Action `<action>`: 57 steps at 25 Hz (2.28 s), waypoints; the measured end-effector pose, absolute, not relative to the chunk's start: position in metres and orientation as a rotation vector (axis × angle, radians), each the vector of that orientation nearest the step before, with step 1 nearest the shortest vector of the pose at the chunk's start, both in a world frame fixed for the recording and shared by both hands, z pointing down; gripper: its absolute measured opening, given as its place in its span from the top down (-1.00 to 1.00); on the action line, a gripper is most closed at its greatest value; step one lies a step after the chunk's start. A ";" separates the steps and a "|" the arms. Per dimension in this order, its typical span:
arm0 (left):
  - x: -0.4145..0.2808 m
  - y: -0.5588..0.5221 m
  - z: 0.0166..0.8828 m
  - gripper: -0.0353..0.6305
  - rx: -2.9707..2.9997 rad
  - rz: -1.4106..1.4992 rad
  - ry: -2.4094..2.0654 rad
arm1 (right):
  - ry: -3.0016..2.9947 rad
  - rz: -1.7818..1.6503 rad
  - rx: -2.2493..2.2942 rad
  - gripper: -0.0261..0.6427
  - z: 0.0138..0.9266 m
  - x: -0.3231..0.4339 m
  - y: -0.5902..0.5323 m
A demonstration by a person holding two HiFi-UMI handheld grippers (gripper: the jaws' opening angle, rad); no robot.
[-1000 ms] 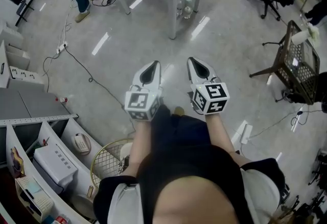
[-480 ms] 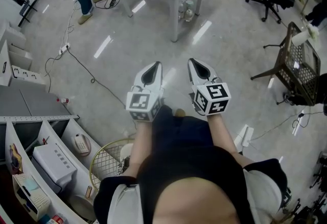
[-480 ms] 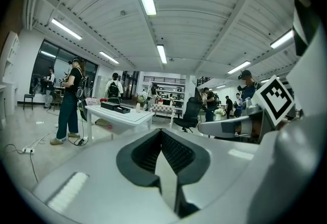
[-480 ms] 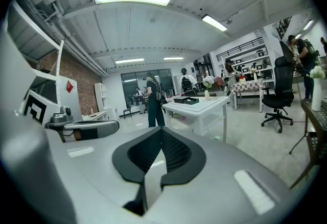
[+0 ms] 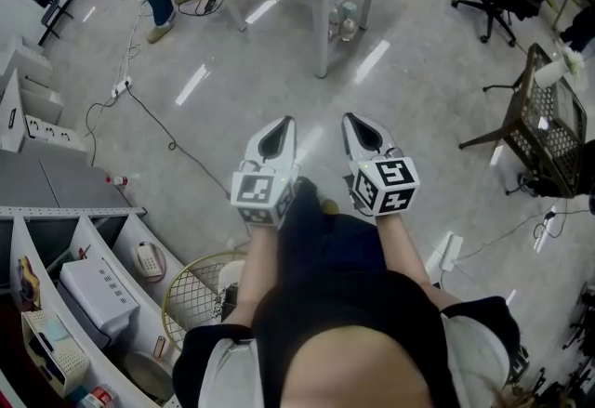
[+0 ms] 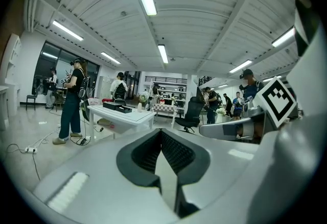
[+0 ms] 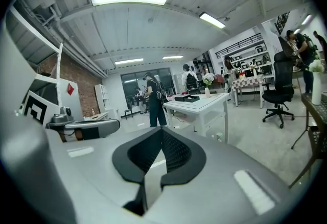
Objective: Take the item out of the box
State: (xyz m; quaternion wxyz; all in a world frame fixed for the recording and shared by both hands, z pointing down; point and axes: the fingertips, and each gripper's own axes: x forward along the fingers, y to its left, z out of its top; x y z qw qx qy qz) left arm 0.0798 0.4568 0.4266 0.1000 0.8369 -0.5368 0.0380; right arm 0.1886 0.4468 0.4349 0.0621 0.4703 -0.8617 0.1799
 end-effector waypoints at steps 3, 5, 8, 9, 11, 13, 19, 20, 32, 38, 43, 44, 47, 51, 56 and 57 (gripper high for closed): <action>0.078 0.455 0.428 0.86 2.468 0.113 -1.587 | -2.606 0.555 1.423 0.92 0.437 0.186 0.447; 0.078 0.452 0.428 0.86 2.470 0.114 -1.591 | -2.605 0.557 1.424 0.92 0.438 0.187 0.444; 0.078 0.445 0.427 0.86 2.466 0.111 -1.595 | -2.600 0.556 1.431 0.92 0.438 0.191 0.436; 0.078 0.442 0.425 0.86 2.463 0.108 -1.596 | -2.600 0.556 1.435 0.92 0.438 0.191 0.433; 0.076 0.435 0.423 0.86 2.465 0.108 -1.596 | -2.599 0.557 1.446 0.92 0.438 0.191 0.425; 0.073 0.428 0.422 0.86 2.471 0.110 -1.596 | -2.596 0.555 1.455 0.92 0.437 0.188 0.417; 0.059 0.404 0.419 0.86 2.471 0.087 -1.604 | -2.596 0.545 1.476 0.92 0.432 0.181 0.392; 0.056 0.400 0.417 0.86 2.472 0.090 -1.607 | -2.595 0.544 1.477 0.92 0.431 0.179 0.388; 0.027 0.345 0.415 0.86 2.436 0.075 -1.627 | -2.580 0.537 1.438 0.92 0.431 0.151 0.336; 0.019 0.319 0.419 0.86 2.432 0.089 -1.618 | -2.567 0.553 1.433 0.92 0.434 0.142 0.310; 0.009 0.296 0.422 0.86 2.422 0.093 -1.618 | -2.561 0.563 1.432 0.92 0.436 0.134 0.287; 0.008 0.291 0.422 0.86 2.420 0.091 -1.617 | -2.560 0.565 1.429 0.92 0.437 0.133 0.283; 0.008 0.275 0.423 0.86 2.423 0.093 -1.609 | -2.557 0.571 1.422 0.92 0.439 0.129 0.268; 0.004 0.254 0.428 0.86 2.425 0.106 -1.593 | -2.541 0.582 1.430 0.92 0.444 0.127 0.247; -0.001 0.226 0.428 0.86 2.430 0.104 -1.585 | -2.538 0.582 1.436 0.92 0.443 0.123 0.223; 0.000 0.221 0.427 0.86 2.436 0.102 -1.578 | -2.537 0.582 1.438 0.92 0.443 0.122 0.218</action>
